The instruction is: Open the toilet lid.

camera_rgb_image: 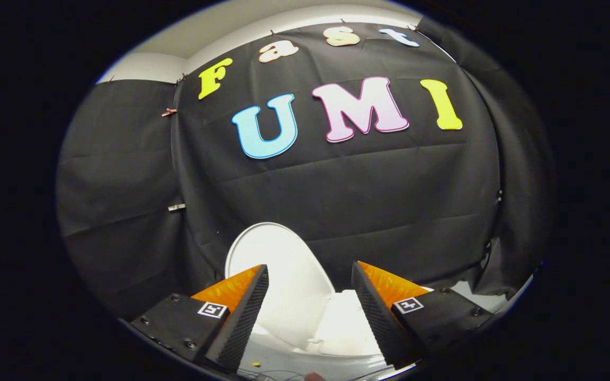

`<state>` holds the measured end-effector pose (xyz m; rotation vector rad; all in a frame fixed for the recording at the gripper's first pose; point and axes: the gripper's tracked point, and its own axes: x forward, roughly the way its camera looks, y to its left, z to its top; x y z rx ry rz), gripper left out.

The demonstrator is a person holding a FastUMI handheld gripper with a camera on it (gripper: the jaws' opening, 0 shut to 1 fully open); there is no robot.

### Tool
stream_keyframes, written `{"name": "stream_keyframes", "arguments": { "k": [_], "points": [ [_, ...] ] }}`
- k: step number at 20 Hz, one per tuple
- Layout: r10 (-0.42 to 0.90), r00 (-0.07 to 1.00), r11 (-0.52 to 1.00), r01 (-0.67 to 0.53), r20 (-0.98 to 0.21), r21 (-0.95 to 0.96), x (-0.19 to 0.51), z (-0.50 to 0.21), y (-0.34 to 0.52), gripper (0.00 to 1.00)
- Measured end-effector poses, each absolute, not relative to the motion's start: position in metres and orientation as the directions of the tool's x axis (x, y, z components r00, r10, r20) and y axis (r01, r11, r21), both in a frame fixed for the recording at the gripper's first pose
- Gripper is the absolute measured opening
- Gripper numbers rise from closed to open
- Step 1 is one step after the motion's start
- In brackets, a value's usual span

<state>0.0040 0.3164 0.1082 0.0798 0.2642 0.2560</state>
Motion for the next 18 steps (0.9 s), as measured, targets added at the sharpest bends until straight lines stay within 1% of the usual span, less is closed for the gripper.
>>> {"name": "stream_keyframes", "arguments": {
  "k": [3, 8, 14, 18],
  "points": [
    [0.248, 0.938, 0.969, -0.235, -0.243, 0.081, 0.007, 0.082, 0.278, 0.98],
    [0.196, 0.968, 0.98, -0.197, -0.153, 0.011, 0.02, 0.06, 0.22, 0.98],
    [0.157, 0.983, 0.987, -0.152, -0.097, 0.057, 0.025, 0.04, 0.184, 0.98],
    [0.146, 0.984, 0.988, -0.14, -0.098, 0.059, 0.029, 0.029, 0.174, 0.98]
  ]
}}
